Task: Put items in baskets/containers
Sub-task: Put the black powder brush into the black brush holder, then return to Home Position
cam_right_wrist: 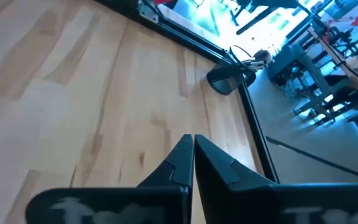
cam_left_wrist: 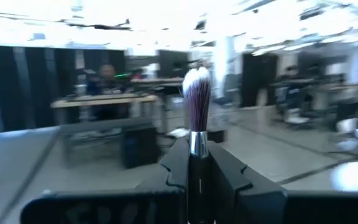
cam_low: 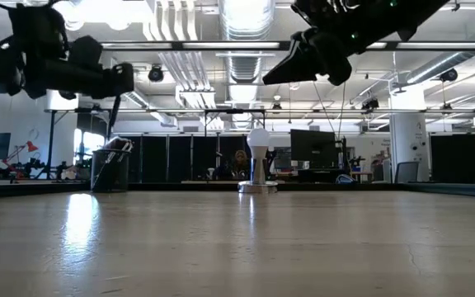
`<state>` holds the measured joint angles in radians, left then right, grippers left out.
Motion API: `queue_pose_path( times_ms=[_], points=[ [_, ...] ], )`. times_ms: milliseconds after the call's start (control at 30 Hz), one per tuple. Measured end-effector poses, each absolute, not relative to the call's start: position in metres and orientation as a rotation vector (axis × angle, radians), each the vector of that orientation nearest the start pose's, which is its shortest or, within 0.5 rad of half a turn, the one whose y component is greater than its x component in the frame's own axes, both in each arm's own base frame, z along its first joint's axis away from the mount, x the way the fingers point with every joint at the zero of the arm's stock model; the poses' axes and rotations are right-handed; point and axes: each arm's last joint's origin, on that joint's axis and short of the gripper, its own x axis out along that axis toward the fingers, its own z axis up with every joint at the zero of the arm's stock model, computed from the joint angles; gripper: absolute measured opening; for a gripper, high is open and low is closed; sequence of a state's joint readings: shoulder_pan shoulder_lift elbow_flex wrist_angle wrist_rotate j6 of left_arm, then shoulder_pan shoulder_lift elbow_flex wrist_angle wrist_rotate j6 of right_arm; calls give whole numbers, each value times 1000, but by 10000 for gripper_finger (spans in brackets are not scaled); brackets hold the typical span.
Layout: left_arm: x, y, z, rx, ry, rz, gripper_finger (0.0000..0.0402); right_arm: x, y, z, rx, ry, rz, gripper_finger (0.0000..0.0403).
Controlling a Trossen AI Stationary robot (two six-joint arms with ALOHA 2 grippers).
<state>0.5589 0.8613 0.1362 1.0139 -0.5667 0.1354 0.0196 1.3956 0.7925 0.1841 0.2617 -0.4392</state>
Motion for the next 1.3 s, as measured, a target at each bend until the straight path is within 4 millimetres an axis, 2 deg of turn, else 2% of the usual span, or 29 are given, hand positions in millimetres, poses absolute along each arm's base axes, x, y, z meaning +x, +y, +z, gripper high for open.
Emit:
queue_pose_path(
  times_ms=[267, 533, 767, 1000, 1200, 1300],
  points=[
    [101, 142, 206, 123, -176, 1293, 29, 297, -1, 236, -457, 425, -157, 8],
    [109, 165, 191, 111, -102, 1298, 29, 298, -1, 237, -457, 414, -157, 8],
    [113, 177, 173, 97, -76, 1346, 29, 298, 0, 236, -468, 413, -153, 8],
    [115, 179, 169, 77, -92, 1353, 30, 298, 5, 237, -491, 409, -130, 8],
    [115, 179, 166, 39, -75, 1352, 83, 298, 8, 237, -495, 408, -122, 8],
    [115, 180, 162, 21, -34, 1356, 95, 298, 8, 237, -496, 408, -122, 8]
  ],
)
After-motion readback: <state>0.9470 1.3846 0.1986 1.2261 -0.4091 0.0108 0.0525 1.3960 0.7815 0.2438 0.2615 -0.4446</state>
